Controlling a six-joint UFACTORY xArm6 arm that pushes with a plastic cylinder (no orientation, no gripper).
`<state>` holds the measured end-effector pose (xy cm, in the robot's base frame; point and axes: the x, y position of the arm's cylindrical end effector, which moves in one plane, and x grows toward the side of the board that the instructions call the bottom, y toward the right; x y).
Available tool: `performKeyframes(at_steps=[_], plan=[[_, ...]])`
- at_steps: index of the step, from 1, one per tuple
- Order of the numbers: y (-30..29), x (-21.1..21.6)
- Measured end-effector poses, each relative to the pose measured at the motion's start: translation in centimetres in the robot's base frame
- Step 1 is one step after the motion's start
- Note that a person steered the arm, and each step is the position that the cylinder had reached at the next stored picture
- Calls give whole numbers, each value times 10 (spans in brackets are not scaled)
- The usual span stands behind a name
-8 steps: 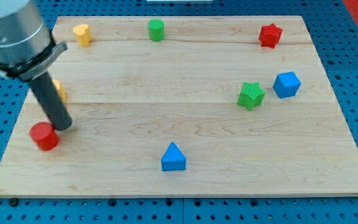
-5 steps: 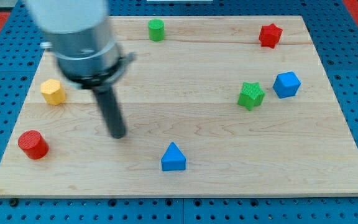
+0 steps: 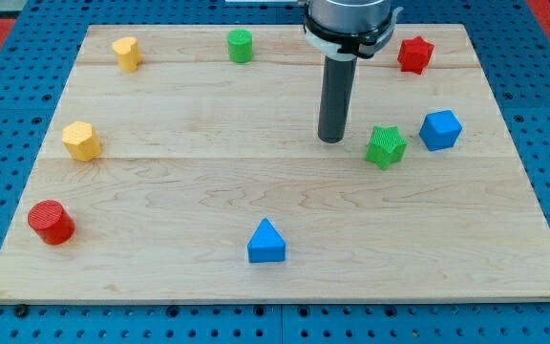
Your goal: Place the green star to the bottom right
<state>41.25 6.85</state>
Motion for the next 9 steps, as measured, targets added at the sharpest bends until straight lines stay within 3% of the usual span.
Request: performKeyframes(at_steps=[3, 5, 9], plan=[[40, 4], [63, 48], [76, 12]])
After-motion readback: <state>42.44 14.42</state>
